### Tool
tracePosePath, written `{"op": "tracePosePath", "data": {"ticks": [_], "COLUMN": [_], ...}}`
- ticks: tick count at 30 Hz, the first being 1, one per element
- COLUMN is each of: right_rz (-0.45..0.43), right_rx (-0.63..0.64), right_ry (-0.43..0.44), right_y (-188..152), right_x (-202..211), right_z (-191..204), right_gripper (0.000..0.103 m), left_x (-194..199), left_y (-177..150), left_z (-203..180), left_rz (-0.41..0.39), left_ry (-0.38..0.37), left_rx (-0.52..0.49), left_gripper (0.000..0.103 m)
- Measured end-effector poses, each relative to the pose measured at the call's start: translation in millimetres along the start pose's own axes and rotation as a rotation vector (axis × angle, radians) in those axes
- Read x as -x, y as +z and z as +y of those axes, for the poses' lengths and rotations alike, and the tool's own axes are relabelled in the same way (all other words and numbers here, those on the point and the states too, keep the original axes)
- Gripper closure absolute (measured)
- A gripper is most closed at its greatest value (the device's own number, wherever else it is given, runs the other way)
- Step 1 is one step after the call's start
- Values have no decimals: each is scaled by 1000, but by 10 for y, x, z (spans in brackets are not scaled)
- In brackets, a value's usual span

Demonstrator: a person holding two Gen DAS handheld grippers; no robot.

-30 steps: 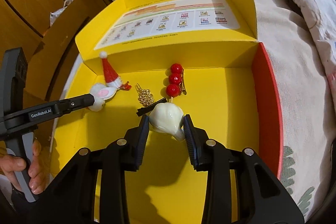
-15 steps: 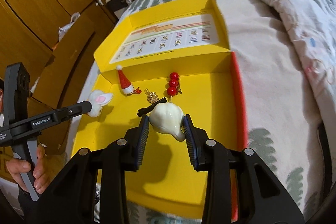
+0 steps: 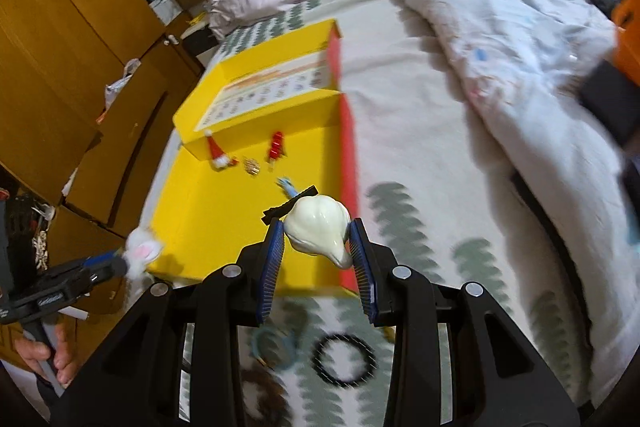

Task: Organize jewelry
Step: 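Lift both items out of the box and release them on the bed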

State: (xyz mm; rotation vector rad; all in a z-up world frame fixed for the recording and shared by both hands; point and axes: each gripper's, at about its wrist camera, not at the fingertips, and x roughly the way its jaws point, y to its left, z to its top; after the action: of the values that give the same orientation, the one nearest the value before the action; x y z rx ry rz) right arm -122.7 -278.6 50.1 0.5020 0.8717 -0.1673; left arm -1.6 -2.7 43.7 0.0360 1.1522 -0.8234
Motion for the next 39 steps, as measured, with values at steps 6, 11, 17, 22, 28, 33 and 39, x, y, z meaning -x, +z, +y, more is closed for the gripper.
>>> {"op": "tracePosePath", "data": {"ticks": [6,11,17,22,28,33,39], "right_rz": [27,57,85,111,142,168,186], "right_rx": [-30,-70,-109,-134,-130,-117,-111], "right_ry": [-47,-73,-94,-106,-132,-141,-153], "right_y": [-247,-355,-376,-366,-358,-356,-358], "right_x": [103,50,-94,-249,-488,-666,-771], "right_z": [-359,-609,-795,-912,-937,-933,-941], "right_gripper": [68,68,68,68,68,68,66], "left_x": [184,114,-32,-167,-277,-363,-339], "left_y": [-470,-756,-1003,-1096,-1097,-1106,-1121], "left_z": [133,548,831,1002,1035,1077,1044], "left_rz": [0,47,100,135,133,140,132], "left_ry": [37,135,255,312,347,380,405], "left_rx": [24,122,175,195,187,186,166], "left_gripper": [71,71,71,71,70,64,47]}}
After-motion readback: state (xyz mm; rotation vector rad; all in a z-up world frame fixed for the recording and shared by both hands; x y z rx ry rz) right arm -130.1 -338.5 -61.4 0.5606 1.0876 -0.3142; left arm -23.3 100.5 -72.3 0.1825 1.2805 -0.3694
